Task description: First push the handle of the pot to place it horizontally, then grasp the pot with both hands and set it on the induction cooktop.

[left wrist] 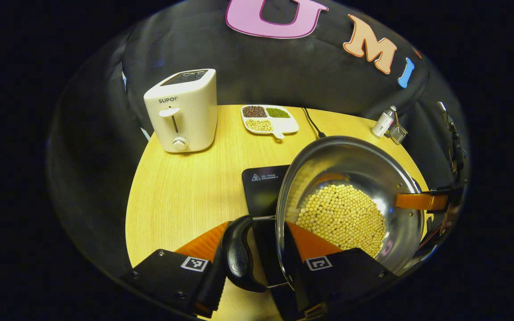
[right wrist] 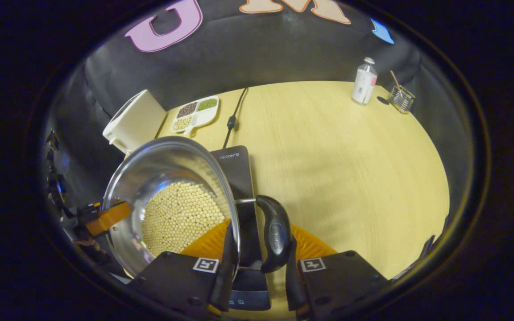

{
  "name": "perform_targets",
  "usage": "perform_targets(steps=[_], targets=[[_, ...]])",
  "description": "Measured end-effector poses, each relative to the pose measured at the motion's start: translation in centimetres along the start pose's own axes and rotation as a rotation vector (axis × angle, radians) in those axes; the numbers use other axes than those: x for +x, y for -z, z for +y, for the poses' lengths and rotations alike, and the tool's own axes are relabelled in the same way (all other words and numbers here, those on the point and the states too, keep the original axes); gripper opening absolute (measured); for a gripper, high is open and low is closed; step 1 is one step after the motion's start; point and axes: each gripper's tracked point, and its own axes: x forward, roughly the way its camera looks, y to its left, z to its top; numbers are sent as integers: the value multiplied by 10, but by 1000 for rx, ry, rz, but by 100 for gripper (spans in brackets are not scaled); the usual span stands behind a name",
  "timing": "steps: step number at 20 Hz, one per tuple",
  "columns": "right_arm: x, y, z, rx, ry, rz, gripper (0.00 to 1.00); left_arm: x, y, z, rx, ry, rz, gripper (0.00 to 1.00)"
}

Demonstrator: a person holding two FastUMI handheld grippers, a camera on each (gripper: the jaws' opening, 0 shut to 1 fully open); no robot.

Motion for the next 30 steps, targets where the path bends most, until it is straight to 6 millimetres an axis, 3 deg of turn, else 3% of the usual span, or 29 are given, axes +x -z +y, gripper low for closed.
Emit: perform_targets(steps=[2, 4, 6, 7, 8, 9, 11, 13, 15, 17, 19, 20, 23, 24, 27, 28, 29, 30], targets=[[1, 1, 1, 17, -13, -2, 51, -1, 0, 0, -3, -12, 7, 65], [2, 2, 0, 23, -19, 5, 47, -3, 5, 1, -4, -48, 35, 65], [-2, -4, -2, 9, -12, -9, 52, -9, -4, 0, 18, -75, 1, 72], [-7, -8, 2, 1, -33, -31, 59, -12, -8, -2, 29, -84, -10, 80], [-10, -14, 6, 4, -63, -47, 63, -17, -12, -1, 43, -107, -25, 82], [-14, -14, 12, 11, -95, -52, 77, -22, -20, 4, 56, -144, -49, 82], [-22, -19, 11, 13, -134, -67, 94, -36, -31, 11, 95, -227, -84, 82], [-35, -30, 5, 10, -168, -107, 98, -54, -45, 5, 118, -274, -138, 83], [-52, -38, -7, 9, -201, -142, 94, -73, -54, -7, 133, -312, -189, 88], [-73, -49, -26, 12, -219, -195, 95, -93, -60, -27, 135, -335, -239, 95], [-91, -60, -48, 15, -236, -245, 94, -117, -62, -51, 135, -357, -283, 95], [-101, -64, -59, 13, -242, -266, 98, -132, -66, -64, 139, -366, -317, 95], [-130, -65, -92, -3, -253, -326, 94, -169, -69, -110, 147, -375, -407, 95], [-138, -66, -100, -13, -260, -347, 98, -180, -69, -129, 148, -367, -435, 95], [-172, -72, -115, -63, -275, -427, 93, -220, -71, -173, 130, -359, -533, 94], [-186, -74, -118, -77, -279, -448, 98, -232, -70, -188, 111, -347, -554, 94], [-205, -77, -118, -83, -290, -483, 94, -245, -69, -203, 95, -327, -571, 94], [-224, -82, -117, -95, -299, -529, 98, -255, -72, -219, 87, -308, -601, 94]])
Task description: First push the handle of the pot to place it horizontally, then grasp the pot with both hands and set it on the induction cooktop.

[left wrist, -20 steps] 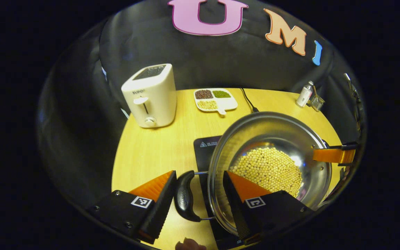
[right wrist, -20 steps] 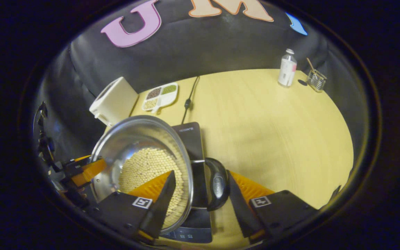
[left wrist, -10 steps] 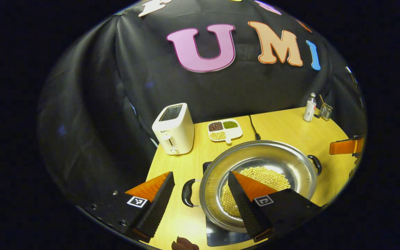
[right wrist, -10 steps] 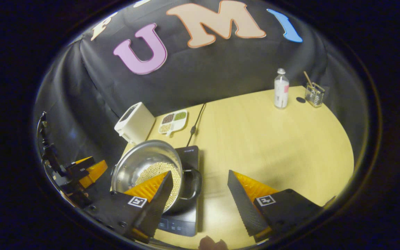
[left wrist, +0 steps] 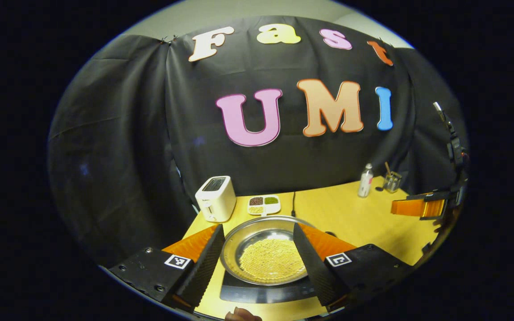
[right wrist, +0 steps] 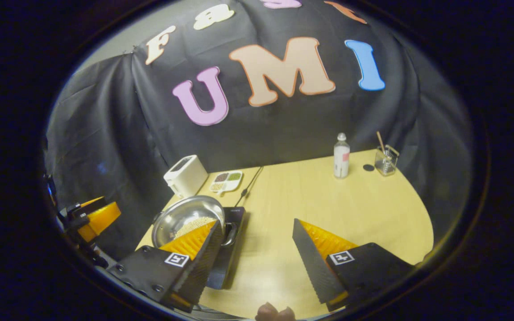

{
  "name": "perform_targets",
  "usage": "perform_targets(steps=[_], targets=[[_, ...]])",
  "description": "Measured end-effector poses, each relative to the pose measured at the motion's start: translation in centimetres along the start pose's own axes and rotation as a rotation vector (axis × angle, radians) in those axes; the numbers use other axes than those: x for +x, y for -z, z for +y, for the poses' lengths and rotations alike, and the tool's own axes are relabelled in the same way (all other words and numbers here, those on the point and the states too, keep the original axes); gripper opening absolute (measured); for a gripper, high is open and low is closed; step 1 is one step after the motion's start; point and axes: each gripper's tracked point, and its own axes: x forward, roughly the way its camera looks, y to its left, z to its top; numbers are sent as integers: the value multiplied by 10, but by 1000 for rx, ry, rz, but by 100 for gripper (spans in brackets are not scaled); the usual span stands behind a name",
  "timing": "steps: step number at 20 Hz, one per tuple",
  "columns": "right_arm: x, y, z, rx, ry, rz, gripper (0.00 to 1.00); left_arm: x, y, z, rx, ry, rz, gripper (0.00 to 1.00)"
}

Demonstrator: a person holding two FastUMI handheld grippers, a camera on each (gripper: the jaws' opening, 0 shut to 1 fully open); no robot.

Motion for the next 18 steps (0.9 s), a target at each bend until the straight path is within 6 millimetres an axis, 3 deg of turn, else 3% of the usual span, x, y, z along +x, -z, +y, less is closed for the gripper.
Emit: perform_targets(steps=[1, 3, 4, 8, 9, 15, 18], targets=[[-13, -11, 0, -26, 1, -42, 93, -10, -11, -8, -9, 14, -22, 94], [-42, -28, 0, -77, 17, -101, 97, -27, -24, -22, -12, 41, -57, 96], [-56, -33, 2, -89, 20, -121, 93, -36, -33, -27, -12, 52, -83, 94], [-114, -48, 13, -106, 43, -183, 98, -74, -49, -51, -59, 91, -133, 94], [-130, -50, 14, -120, 50, -195, 93, -85, -51, -56, -77, 99, -138, 94], [-220, -71, 15, -175, 84, -306, 94, -152, -78, -61, -128, 99, -248, 94], [-246, -96, 9, -184, 96, -402, 97, -178, -101, -64, -122, 86, -306, 94]])
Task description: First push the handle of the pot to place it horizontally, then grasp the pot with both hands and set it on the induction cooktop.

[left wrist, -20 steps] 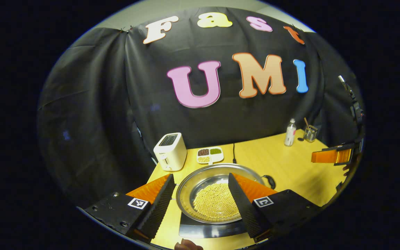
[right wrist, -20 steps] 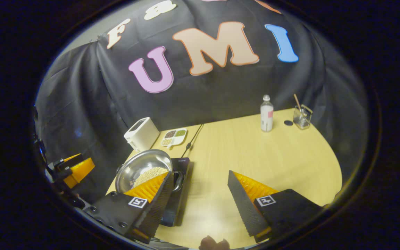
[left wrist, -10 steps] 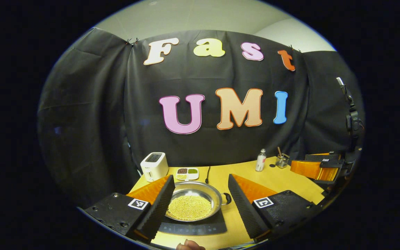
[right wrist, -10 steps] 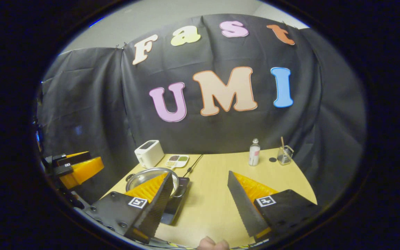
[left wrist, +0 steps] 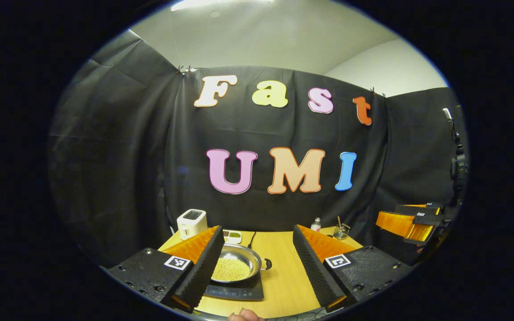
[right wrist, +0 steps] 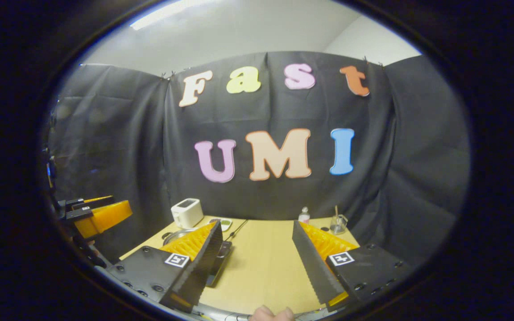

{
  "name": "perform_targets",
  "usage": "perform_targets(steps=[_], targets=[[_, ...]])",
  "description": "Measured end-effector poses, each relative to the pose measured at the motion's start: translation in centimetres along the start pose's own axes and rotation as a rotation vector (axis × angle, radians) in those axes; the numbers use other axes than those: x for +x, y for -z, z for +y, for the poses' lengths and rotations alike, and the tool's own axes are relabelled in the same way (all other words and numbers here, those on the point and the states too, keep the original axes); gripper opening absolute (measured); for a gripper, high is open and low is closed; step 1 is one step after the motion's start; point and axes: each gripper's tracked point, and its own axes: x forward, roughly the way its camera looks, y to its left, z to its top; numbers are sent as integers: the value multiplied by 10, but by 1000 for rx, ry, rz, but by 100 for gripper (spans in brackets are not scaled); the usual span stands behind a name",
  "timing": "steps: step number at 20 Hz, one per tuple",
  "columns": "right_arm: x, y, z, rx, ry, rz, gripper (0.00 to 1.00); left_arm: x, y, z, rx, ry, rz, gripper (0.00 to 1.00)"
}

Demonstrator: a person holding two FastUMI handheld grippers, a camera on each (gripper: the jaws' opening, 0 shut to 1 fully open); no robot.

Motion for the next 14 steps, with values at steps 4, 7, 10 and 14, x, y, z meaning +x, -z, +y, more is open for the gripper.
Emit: perform_targets(steps=[4, 7, 10, 14], targets=[[-5, -17, -12, 0, -27, -42, 94, -12, -41, -13, 80, -38, -89, 94], [-13, -21, -46, -9, -24, -41, 97, -12, -34, -48, 58, -11, -70, 93], [-16, -18, -91, -1, 10, -39, 96, -8, -32, -73, 71, -18, -47, 94], [-17, -27, -122, 32, 5, -58, 97, -1, -41, -108, 55, -6, -79, 94]])
